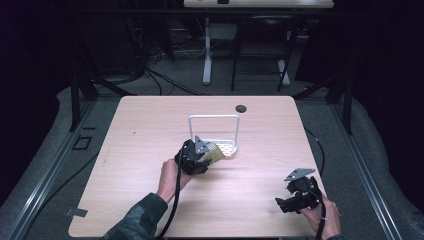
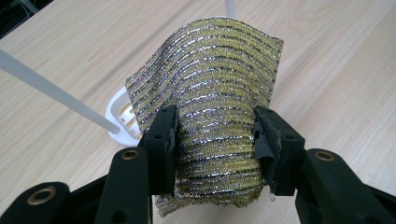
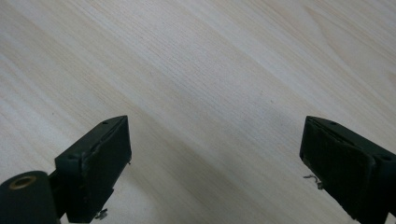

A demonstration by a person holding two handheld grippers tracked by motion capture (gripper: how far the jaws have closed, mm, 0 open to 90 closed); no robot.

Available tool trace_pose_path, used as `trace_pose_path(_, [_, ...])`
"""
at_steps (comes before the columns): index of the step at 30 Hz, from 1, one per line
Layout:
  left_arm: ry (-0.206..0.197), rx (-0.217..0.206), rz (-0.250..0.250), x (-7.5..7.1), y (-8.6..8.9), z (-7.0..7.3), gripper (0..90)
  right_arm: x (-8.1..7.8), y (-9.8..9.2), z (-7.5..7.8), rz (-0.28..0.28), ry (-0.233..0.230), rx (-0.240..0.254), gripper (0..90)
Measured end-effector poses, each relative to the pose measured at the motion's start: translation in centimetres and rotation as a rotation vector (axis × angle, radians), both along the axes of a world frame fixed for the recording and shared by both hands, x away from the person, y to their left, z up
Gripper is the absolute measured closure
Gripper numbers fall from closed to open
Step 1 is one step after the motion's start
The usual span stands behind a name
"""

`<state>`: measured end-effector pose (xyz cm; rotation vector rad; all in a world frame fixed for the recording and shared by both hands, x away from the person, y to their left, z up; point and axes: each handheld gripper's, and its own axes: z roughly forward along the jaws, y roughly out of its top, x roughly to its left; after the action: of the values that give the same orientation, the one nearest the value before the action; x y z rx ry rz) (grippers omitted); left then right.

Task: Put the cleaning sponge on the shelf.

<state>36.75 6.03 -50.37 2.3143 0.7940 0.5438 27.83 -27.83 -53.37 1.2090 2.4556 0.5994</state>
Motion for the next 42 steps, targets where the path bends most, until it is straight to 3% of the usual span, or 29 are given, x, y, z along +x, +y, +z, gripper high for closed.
trace_pose_path(20, [-0.019, 0.018, 0.027, 2.7, -2.0, -0.9, 52.9, -0.1, 0.1, 0.1, -0.003, 0.002, 0.005, 9.5])
trace_pose_path(26, [-0.009, 0.001, 0.062, 3.6, -2.8, -0.9, 52.9, -0.1, 0.1, 0.0, -0.004, 0.006, 0.007, 9.5])
trace_pose_path(35, [0.02, 0.016, 0.111, 5.0, -4.1, -1.7, 52.5, -0.1, 0.1, 0.0, 0.0, 0.006, 0.007, 9.7])
trace_pose_path(42, [0.017, 0.036, 0.117, 5.5, -4.5, -1.9, 52.3, -0.1, 0.1, -0.1, 0.002, 0.006, 0.005, 9.9])
